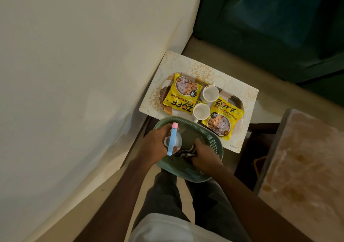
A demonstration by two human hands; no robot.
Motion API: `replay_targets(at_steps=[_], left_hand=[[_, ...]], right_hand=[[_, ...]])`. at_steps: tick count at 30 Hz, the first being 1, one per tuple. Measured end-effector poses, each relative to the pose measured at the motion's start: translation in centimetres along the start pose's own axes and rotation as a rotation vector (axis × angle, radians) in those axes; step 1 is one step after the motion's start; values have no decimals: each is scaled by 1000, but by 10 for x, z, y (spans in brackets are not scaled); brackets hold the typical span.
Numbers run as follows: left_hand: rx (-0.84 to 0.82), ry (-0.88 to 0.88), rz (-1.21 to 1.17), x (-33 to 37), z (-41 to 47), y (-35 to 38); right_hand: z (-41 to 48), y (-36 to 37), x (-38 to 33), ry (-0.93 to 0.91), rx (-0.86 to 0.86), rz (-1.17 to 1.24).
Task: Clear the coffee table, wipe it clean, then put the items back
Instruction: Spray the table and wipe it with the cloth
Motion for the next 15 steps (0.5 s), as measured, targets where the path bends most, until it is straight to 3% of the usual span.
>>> replay_targets(at_steps=[4,15], left_hand=[[37,-1,-42,16,-5,-11],[190,160,-184,81,-29,-73]], right_hand=[[-20,-22,-2,35,94,208],[-92,-63,-2,147,337,1237]])
Point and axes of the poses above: each hand's wrist, its own z-axis towards the middle knuckle, its own y-axis out of the palm, x = y × z, the point moved 7 cm from there along z, towards the middle knuckle, and after that the axes turned 3 degrees about y, right-handed, at the moved point
